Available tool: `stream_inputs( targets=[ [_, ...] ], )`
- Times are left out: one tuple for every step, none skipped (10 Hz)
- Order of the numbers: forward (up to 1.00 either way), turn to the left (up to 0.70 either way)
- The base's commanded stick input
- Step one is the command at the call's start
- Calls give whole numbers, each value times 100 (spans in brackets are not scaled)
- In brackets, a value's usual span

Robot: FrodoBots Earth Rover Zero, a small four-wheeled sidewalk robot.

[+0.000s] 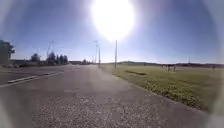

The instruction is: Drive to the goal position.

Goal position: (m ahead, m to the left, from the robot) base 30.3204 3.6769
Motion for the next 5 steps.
stream_inputs(
  targets=[
    [100,0],
    [100,0],
    [100,0],
    [100,0],
    [100,0]
  ],
)
